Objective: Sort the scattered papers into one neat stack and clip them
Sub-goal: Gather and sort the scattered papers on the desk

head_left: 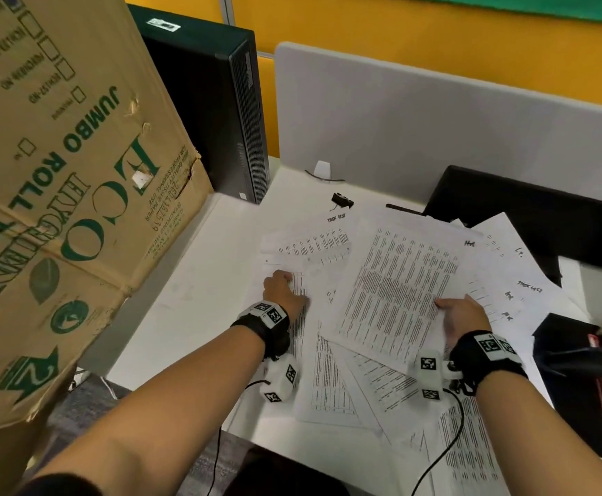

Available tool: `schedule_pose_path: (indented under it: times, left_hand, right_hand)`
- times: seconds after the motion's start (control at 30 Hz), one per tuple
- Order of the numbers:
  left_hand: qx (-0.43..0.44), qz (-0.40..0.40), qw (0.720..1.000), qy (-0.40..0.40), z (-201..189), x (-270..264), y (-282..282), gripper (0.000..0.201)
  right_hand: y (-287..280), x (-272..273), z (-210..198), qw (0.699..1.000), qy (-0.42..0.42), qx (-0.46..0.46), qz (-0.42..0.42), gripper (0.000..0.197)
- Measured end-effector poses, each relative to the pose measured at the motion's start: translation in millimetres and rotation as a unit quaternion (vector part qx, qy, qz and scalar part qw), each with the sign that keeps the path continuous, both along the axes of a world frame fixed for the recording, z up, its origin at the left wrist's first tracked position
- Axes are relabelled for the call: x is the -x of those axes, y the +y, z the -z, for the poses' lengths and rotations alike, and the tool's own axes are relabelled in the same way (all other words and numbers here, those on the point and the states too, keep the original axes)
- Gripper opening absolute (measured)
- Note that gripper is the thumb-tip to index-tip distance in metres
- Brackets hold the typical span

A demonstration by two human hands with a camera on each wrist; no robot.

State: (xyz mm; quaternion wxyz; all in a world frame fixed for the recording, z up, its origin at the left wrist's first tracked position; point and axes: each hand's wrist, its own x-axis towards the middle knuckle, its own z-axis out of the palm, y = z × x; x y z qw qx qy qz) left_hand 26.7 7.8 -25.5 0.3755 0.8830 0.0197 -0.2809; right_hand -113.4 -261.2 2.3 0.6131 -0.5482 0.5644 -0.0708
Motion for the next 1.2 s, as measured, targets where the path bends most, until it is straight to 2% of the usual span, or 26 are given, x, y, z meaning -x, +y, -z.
schedule_pose_path:
  times: [0.17,0.3,0.4,0.47,0.6,0.67,0.77,0.83,0.93,1.07,1.2]
  left_hand:
    - [0.046,-0.029,0.998,0.015,0,-2,-20,0.059]
    - [0.082,-0.068,0.994,0.038,2,-3,-33,0.048]
    - [0.093,-0.087,0.991,-0.034,1,-2,-37,0.018]
    - [0.093,-0.073,0.99,-0.078,-2,0,-36,0.011]
    - [0.099,-0.069,0.986,-0.113,-12,2,-38,0.016]
    - [0.128,-0.085,0.983,-0.099,-13,4,-40,0.019]
    - [0.177,-0.111,0.976,-0.066,-14,10,-46,0.019]
    - [0.178,-0.117,0.975,-0.07,-17,6,-47,0.021]
    - [0.179,-0.119,0.973,-0.086,-23,-5,-46,0.018]
    - [0.158,-0.081,0.972,-0.154,-43,-12,-48,0.022]
    - [0.108,-0.005,0.964,-0.244,-72,-24,-47,0.022]
  right_hand:
    - [3,-1,8,1.0,0.015,-0.002,-0.009,0.049]
    - [7,0,7,0.999,-0.014,-0.021,0.026,0.066]
    - [9,2,7,0.999,-0.026,-0.026,0.032,0.06]
    - [9,4,11,0.999,-0.033,-0.034,0.023,0.048]
    - [4,7,9,0.998,-0.046,-0.028,0.016,0.038]
    - [0,10,17,0.999,-0.045,-0.022,0.016,0.041]
    - [-7,16,24,0.998,-0.044,-0.033,0.011,0.031]
    - [-15,18,36,0.999,-0.041,-0.031,0.017,0.031]
    - [-8,15,22,0.998,-0.044,-0.043,0.012,0.033]
    - [-6,19,-8,0.999,-0.022,-0.021,0.022,0.055]
    - [-15,26,-15,1.0,-0.017,-0.007,0.025,0.058]
